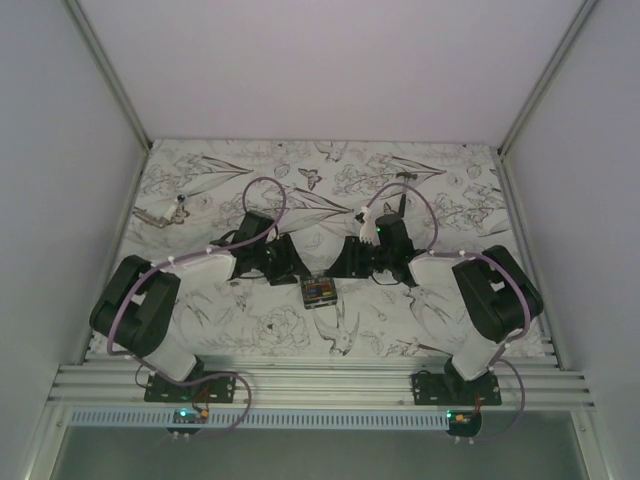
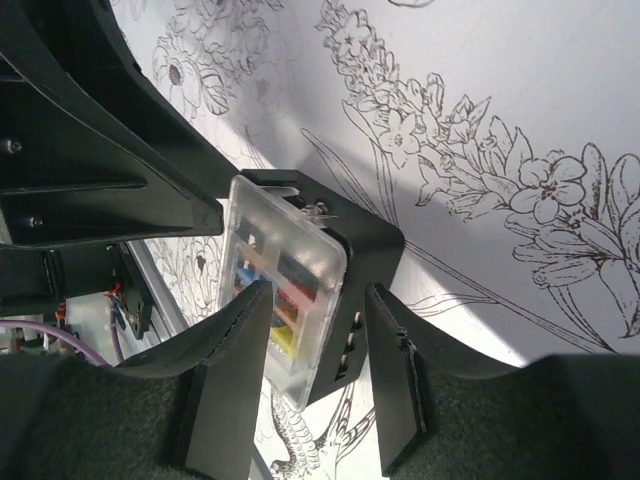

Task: Snap on the fuse box
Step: Close the fuse box cover on the fuse box base.

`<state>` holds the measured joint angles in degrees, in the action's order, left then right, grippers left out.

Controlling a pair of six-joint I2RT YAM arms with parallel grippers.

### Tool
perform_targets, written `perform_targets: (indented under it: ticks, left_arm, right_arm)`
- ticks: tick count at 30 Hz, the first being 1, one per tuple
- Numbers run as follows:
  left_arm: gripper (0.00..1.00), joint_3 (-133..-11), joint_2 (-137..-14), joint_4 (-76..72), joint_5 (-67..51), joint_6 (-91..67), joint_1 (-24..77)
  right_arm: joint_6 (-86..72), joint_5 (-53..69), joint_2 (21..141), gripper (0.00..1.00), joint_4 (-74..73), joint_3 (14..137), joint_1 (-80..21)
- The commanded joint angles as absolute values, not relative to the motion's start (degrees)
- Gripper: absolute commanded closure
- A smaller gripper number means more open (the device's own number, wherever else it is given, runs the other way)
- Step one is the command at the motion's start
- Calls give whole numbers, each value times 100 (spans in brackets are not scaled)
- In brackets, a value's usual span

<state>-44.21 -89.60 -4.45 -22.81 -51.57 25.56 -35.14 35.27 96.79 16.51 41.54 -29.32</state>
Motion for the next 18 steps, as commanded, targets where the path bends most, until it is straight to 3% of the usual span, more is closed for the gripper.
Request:
perform_targets:
  ticks: [1, 11, 18]
  left_arm:
    - [52, -4533, -9287, -272, -2265, -5025, 2523]
    - [73, -4414, -9951, -439, -2383, -5076, 2618]
    - [79, -4341, -10510, -1078, -2762, -5190, 2665]
  right_arm:
    - [-3617, 3723, 10007, 54, 1961, 4284, -2883]
    - [-3758, 4123, 10695, 73, 2356, 4032, -2895]
    - [-3879, 4269, 10889, 79, 2686, 3627, -2900]
